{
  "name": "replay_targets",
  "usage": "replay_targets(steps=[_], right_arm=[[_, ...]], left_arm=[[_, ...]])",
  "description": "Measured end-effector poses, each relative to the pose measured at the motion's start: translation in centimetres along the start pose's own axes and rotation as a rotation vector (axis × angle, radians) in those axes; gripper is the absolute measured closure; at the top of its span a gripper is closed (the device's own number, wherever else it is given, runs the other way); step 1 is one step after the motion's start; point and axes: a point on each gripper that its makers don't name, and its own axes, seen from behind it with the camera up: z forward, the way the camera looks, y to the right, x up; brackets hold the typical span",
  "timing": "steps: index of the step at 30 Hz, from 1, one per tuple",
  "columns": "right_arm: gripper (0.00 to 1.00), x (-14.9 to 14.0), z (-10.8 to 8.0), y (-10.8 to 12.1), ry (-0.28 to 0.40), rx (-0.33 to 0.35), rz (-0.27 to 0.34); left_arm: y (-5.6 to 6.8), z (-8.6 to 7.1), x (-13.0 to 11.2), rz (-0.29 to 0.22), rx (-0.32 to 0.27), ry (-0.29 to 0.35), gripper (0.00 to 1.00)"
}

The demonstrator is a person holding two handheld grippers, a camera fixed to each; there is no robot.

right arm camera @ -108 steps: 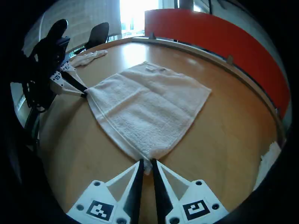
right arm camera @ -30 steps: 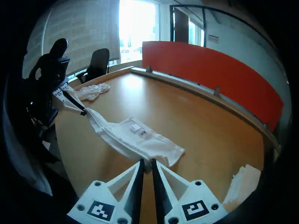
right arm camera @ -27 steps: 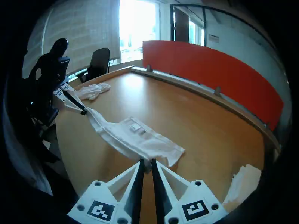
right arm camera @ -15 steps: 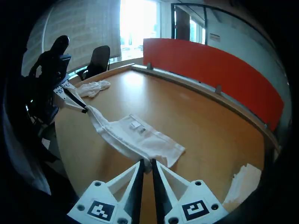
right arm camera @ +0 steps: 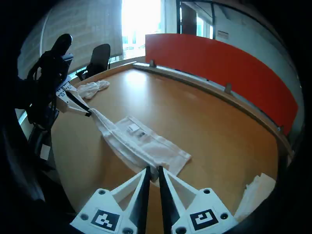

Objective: Fold towel

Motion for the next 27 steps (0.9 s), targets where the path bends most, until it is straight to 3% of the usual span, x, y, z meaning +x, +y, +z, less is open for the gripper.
replay_targets(steps=[8, 27], right_arm=[[0.84, -0.2, 1.9, 1.5, -0.016, -0.021, 0.009], [0.84, -2.3, 5.0, 2.9, -0.063, -0.034, 0.029]], left_arm=[[-1.1, 2.4, 0.5, -0.010, 0.011, -0.016, 0.89], [-2.1, 6.0, -0.5, -0.026, 0.045, -0.049, 0.88]])
